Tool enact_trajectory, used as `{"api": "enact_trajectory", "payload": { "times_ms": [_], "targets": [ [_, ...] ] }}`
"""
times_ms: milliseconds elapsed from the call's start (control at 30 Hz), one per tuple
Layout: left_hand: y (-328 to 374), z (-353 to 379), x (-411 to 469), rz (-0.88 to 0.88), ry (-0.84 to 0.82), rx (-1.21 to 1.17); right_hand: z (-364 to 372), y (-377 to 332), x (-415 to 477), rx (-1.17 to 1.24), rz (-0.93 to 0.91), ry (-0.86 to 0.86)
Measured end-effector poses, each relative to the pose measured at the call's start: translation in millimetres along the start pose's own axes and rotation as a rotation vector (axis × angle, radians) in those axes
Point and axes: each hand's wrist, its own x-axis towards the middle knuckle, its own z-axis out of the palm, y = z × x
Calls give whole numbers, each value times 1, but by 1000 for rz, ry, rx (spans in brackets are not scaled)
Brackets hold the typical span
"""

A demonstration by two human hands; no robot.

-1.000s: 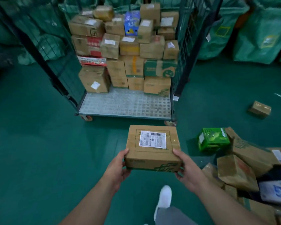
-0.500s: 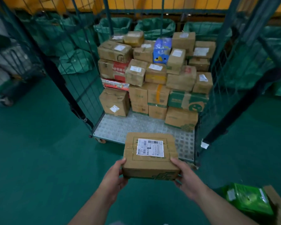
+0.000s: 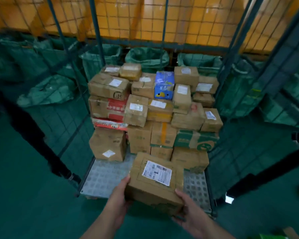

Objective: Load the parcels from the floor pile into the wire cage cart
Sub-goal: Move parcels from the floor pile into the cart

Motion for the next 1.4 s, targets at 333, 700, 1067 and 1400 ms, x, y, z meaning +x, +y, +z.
{"api": "enact_trajectory", "payload": {
  "times_ms": [333, 700, 1067, 1400],
  "targets": [
    [42, 166, 87, -115, -163, 200, -46, -97, 49, 359, -177, 306],
    [78, 367, 230, -78, -63, 275, -151, -252, 193, 532, -223, 284],
    [145, 525, 312, 129, -108, 581, -194, -443, 303, 670, -339, 423],
    [197, 578, 400, 37, 46, 605, -194, -564, 395, 720, -429, 520]
  ]
}}
